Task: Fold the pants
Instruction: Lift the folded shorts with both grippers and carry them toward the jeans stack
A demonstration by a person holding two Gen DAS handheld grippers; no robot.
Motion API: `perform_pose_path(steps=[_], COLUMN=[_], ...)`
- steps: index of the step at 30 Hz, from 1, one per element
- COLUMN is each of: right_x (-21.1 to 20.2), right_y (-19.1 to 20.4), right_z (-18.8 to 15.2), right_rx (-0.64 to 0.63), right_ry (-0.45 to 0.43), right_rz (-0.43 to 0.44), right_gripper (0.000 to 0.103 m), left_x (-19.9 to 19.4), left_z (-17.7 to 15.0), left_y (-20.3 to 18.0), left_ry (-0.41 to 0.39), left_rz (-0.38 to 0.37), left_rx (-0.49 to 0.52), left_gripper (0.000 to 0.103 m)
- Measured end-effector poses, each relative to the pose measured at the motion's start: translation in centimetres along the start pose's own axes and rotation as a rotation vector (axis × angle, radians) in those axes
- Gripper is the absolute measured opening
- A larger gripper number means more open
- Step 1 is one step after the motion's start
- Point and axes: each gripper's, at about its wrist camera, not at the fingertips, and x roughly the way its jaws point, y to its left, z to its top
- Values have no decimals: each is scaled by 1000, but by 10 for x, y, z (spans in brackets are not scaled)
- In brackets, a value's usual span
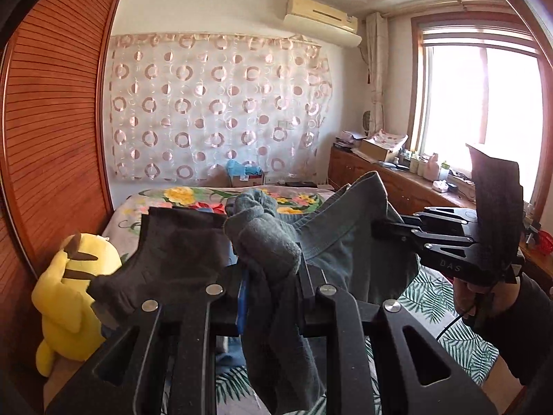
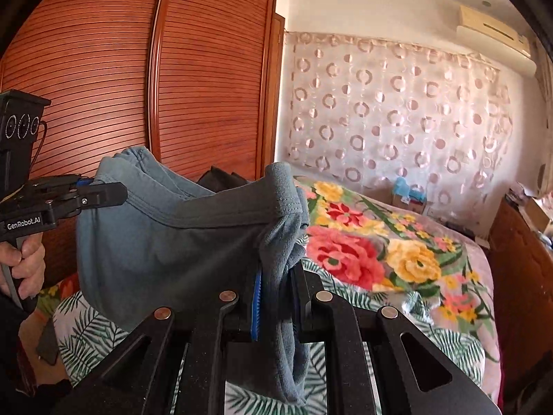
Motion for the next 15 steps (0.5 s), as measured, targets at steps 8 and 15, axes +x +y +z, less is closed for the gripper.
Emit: perform_pose_path(steps=[8, 15], right_x=[45, 77], right_y=[-21, -34], right_z=[17, 27], right_rx=[-33, -56], right_ry=[-20, -37], right_rz=[40, 78], right_gripper=[13, 13], left_x=[10, 14], left_z=[11, 14], left_y=[21, 34], left_ry=[-12, -33], left_rz=[46, 85], left_rx=[-11, -26], left_gripper=[22, 22])
